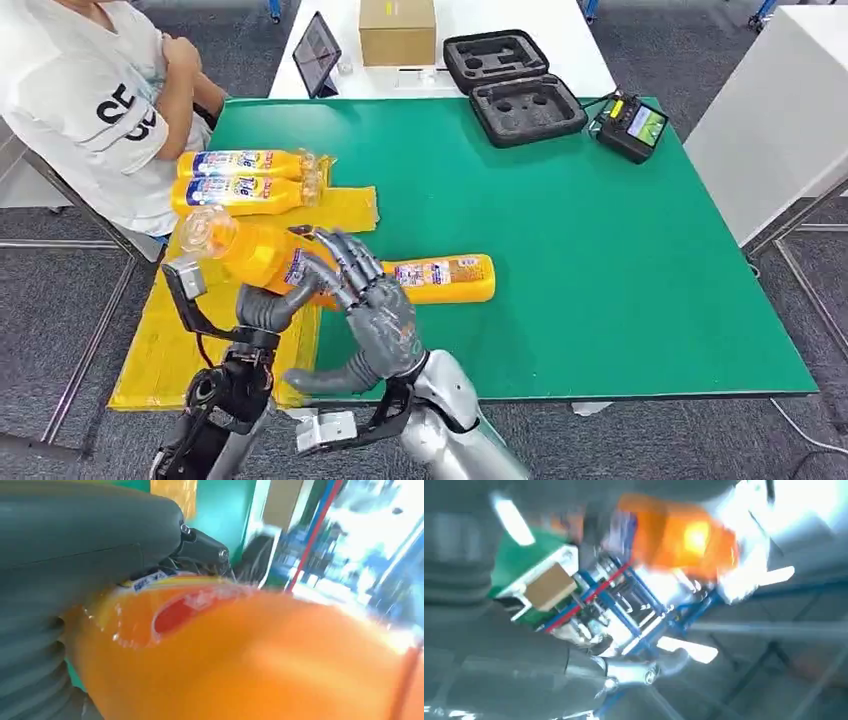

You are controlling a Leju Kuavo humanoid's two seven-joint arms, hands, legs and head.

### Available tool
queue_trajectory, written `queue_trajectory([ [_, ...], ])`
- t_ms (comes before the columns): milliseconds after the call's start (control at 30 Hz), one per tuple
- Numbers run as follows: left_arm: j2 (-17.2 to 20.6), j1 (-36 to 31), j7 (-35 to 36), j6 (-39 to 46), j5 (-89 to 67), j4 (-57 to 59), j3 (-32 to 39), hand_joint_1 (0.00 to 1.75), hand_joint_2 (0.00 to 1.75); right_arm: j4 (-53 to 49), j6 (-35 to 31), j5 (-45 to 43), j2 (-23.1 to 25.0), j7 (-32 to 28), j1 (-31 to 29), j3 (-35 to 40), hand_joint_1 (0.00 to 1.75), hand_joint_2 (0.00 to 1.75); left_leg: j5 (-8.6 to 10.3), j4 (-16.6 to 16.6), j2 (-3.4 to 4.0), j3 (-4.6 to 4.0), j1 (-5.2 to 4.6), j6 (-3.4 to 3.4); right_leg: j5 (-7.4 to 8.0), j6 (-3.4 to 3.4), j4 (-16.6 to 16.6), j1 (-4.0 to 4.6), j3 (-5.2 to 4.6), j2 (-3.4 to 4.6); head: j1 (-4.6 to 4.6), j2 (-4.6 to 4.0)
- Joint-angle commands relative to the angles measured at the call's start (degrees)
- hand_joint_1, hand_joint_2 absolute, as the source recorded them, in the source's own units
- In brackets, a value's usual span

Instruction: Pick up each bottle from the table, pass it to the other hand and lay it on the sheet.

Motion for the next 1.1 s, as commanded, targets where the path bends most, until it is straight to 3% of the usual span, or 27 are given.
queue_trajectory([
  [33, 0.01, -2.54, -5.99, 9.38, -6.84, 4.58, 7.09, 1.75, 1.75, -14.44, 0.11, -0.86, 0.72, 0.0, 6.37, 1.19, 0.0, 0.0, -0.13, -0.02, -0.07, 0.22, 0.04, -0.06, -0.13, -0.05, -0.02, 0.04, 0.24, 0.0, -0.02, 0.0],
  [400, 0.19, -2.6, -6.43, 12.01, -8.52, 5.95, 8.81, 1.75, 1.75, -18.56, 0.11, -2.11, -0.38, 0.0, 7.68, 2.32, 0.0, 0.0, -0.08, -0.06, -0.12, 0.2, 0.03, -0.07, -0.11, -0.05, -0.04, 0.03, 0.22, -0.05, 0.0, 0.0],
  [500, 1.02, -2.31, -10.09, 15.8, -13.27, 5.95, 9.51, 1.75, 1.75, -19.5, 0.11, -3.46, -1.11, 0.0, 8.0, 3.34, 0.0, 0.0, -0.08, -0.08, -0.15, 0.23, 0.02, -0.07, -0.13, -0.06, -0.06, 0.02, 0.26, -0.09, 0.0, 0.0],
  [600, 1.66, -2.06, -10.48, 22.72, -22.44, 3.05, 11.34, 1.75, 1.75, -18.13, 0.11, -5.89, -1.66, 0.0, 7.04, 4.21, 0.0, 0.0, -0.1, -0.08, -0.05, 0.24, 0.02, -0.07, -0.12, -0.06, -0.06, 0.03, 0.25, 0.02, -0.02, 0.0],
  [667, 2.42, -2.37, -10.48, 23.03, -23.91, 3.74, 11.14, 1.75, 1.75, -18.01, 0.11, -5.96, -1.65, 0.0, 6.83, 4.23, 0.0, 0.0, -0.22, -0.06, -0.06, 0.45, 0.06, -0.12, -0.22, -0.1, -0.04, 0.07, 0.45, 0.05, 0.0, 0.0],
  [733, 6.35, -4.96, -10.48, 33.9, -44.03, 6.76, 6.73, 1.75, 1.75, -18.18, 0.11, -6.37, -1.52, 0.0, 6.93, 3.62, 0.0, 0.0, -0.14, -0.06, -0.1, 0.32, 0.07, -0.1, -0.17, -0.08, -0.03, 0.06, 0.32, -0.01, -0.02, 0.0],
  [833, 6.36, -9.66, -9.86, 35.91, -66.73, 12.03, 10.49, 1.75, 1.75, -18.01, 0.11, -7.03, -1.61, 0.0, 6.74, 3.58, 0.0, 0.0, -0.08, -0.03, -0.24, 0.25, 0.1, -0.11, -0.15, -0.09, -0.01, 0.08, 0.3, -0.16, -0.02, 0.0],
  [867, 4.93, -11.02, -4.76, 35.91, -88.33, 13.11, 13.33, 1.75, 1.75, -17.55, 0.11, -7.3, -1.75, 0.0, 6.54, 3.87, 0.0, 0.0, -0.09, -0.05, -0.31, 0.33, 0.12, -0.12, -0.19, -0.1, -0.02, 0.09, 0.39, -0.22, 0.0, 0.0],
  [933, 5.01, -12.2, 1.45, 35.91, -112.02, 14.63, 12.27, 1.75, 1.75, -16.43, 0.11, -8.15, -1.68, 0.0, 5.74, 4.37, 0.0, 0.0, -0.03, -0.06, -0.25, 0.24, 0.08, -0.09, -0.14, -0.07, -0.03, 0.06, 0.3, -0.2, -0.02, 0.0],
  [1033, 6.16, -15.52, 8.25, 35.86, -121.67, 24.4, 2.58, 1.75, 1.75, -14.74, 0.11, -9.54, -1.72, 0.0, 4.3, 5.11, 0.0, 0.0, 0.01, -0.1, -0.21, 0.27, 0.05, -0.1, -0.09, -0.05, -0.06, 0.03, 0.3, -0.11, -0.02, 0.0],
  [1100, 6.87, -16.07, 9.92, 34.07, -124.83, 26.8, -0.1, 1.75, 1.75, -14.09, 0.11, -10.34, -2.06, 0.0, 3.88, 5.8, 0.0, 0.0, 0.0, -0.15, -0.45, 0.4, 0.05, -0.12, -0.16, -0.07, -0.1, 0.01, 0.51, -0.28, 0.0, 0.0],
])
